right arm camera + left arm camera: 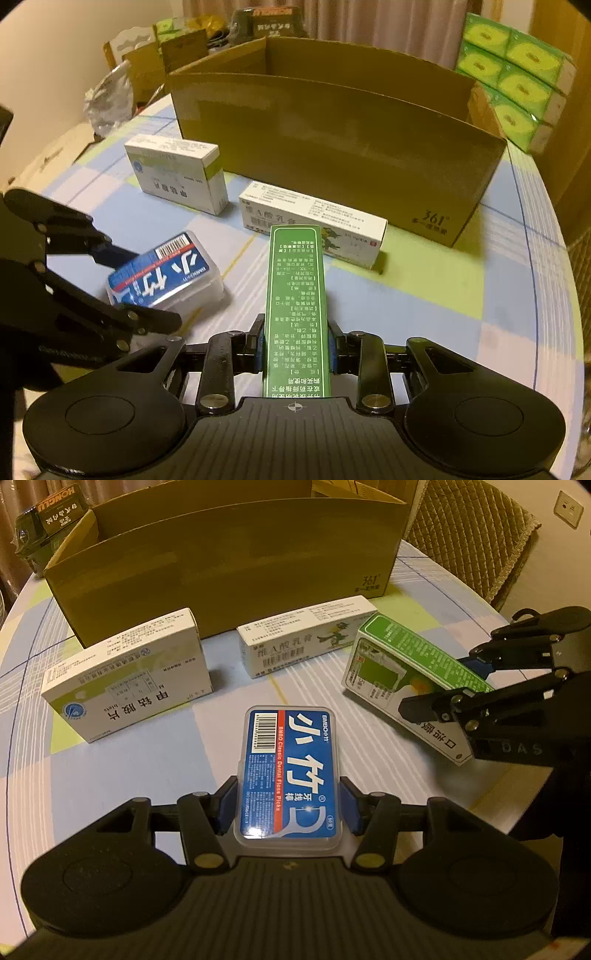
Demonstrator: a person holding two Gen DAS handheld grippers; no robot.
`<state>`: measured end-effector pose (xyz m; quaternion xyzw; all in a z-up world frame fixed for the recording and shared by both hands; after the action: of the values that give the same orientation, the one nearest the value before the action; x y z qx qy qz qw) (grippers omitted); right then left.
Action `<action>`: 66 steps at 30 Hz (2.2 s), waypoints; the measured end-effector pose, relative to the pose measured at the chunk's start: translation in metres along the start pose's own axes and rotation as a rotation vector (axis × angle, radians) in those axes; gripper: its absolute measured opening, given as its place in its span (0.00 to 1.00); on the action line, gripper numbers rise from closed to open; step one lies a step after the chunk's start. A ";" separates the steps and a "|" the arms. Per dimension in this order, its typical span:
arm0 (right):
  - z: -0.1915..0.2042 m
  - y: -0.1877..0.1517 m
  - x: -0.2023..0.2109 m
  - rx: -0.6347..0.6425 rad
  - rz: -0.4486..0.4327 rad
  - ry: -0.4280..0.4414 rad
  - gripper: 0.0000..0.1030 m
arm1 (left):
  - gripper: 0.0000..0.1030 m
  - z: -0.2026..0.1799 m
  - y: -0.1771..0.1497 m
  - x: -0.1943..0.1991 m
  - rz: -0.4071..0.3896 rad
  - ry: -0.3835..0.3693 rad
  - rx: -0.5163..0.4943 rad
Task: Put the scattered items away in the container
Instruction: 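Lift the green medicine box and the floss box with both tools, then carry the floss box and green medicine box over the cardboard box with both tools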
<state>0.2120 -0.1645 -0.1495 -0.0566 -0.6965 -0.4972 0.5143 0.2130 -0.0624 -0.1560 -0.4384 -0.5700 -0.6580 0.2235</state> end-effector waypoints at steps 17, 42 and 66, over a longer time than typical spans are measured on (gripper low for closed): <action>0.009 -0.003 0.030 -0.023 -0.030 -0.024 0.27 | 0.49 -0.002 -0.004 0.026 -0.033 0.008 0.005; 0.015 -0.008 0.046 -0.036 -0.051 -0.036 0.27 | 0.49 -0.006 -0.007 0.049 -0.061 0.017 0.006; -0.008 0.030 0.053 -0.051 -0.119 -0.069 0.27 | 0.49 0.004 0.034 0.061 -0.113 0.040 -0.041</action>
<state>0.2097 -0.1784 -0.0898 -0.0455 -0.7031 -0.5423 0.4578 0.2095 -0.0549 -0.0866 -0.3966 -0.5755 -0.6900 0.1883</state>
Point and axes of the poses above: each gripper's, at about its wrist camera, not at the fingertips, and x roughly against the way its jaws point, z to its left, y to its top, the point moved 9 cm from there along -x, roughly the way its jaws point, and after that the axes turned 3 degrees about -z, right-handed, at the moved point
